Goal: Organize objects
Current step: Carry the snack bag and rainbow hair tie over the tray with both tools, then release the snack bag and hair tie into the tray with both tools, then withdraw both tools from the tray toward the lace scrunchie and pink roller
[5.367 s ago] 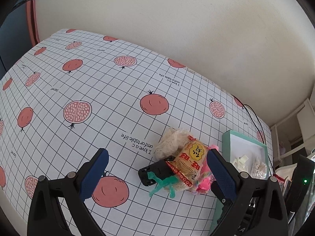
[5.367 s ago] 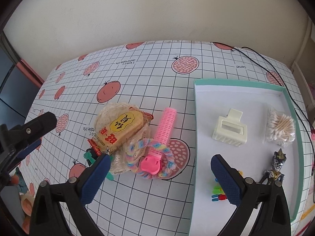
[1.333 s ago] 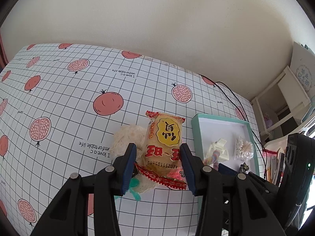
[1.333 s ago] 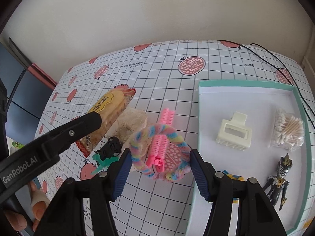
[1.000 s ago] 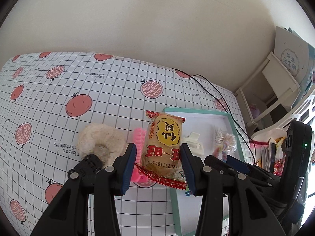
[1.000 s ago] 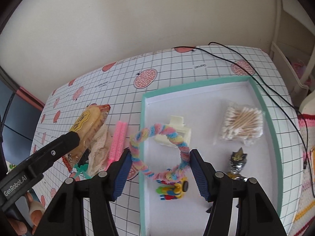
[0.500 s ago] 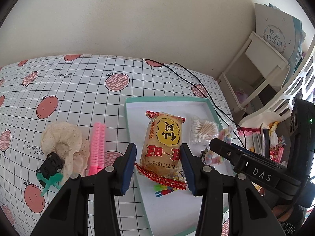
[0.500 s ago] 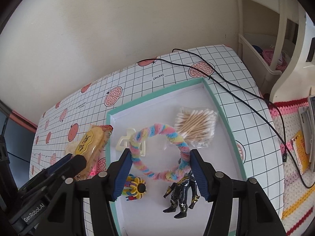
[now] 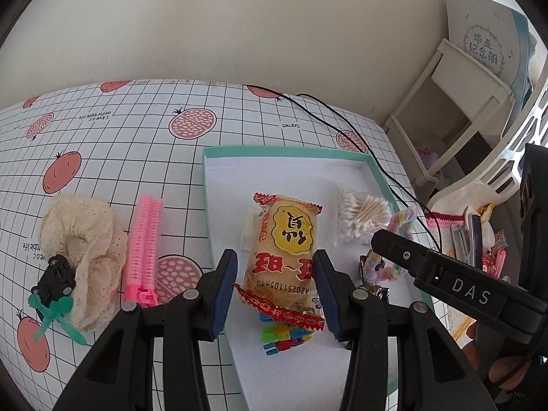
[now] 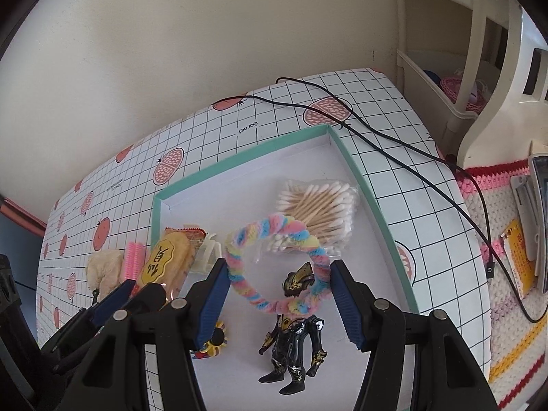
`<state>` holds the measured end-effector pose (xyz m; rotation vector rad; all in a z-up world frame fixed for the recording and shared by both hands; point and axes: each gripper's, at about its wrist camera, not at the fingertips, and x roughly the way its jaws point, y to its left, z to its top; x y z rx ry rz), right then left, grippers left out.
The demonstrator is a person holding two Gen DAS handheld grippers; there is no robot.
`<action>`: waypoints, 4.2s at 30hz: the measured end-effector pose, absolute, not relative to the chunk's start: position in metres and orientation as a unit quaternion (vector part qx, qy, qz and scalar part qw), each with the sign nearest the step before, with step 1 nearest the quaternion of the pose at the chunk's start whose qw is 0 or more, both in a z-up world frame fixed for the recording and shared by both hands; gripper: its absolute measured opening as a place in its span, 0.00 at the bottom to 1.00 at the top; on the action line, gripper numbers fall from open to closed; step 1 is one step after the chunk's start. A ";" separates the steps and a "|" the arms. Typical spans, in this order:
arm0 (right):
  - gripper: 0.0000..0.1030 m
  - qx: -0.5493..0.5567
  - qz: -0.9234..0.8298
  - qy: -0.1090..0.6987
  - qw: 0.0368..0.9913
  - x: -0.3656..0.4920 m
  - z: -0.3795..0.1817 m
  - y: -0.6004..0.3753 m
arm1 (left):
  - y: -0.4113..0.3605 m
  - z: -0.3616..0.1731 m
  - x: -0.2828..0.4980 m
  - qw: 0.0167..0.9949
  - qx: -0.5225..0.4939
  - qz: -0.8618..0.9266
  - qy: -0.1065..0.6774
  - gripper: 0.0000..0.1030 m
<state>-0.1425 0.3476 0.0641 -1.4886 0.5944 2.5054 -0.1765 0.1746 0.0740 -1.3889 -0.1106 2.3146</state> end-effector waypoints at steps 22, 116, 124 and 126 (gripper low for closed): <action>0.66 -0.494 0.848 0.173 0.084 -0.146 0.070 0.339 | 0.178 0.070 -0.177 0.221 -0.509 0.831 -0.038 0.53; 0.99 -0.495 0.864 0.082 -0.051 -0.180 0.096 0.150 | -0.074 0.111 -0.210 -0.030 -0.521 0.843 -0.132 0.96; 0.85 -0.500 0.861 0.091 -0.030 -0.184 0.080 0.156 | -0.043 0.089 -0.209 0.001 -0.561 0.824 -0.085 0.96; 0.78 -0.498 0.862 0.093 -0.025 -0.184 0.078 0.158 | -0.035 0.084 -0.209 0.006 -0.568 0.820 -0.067 0.94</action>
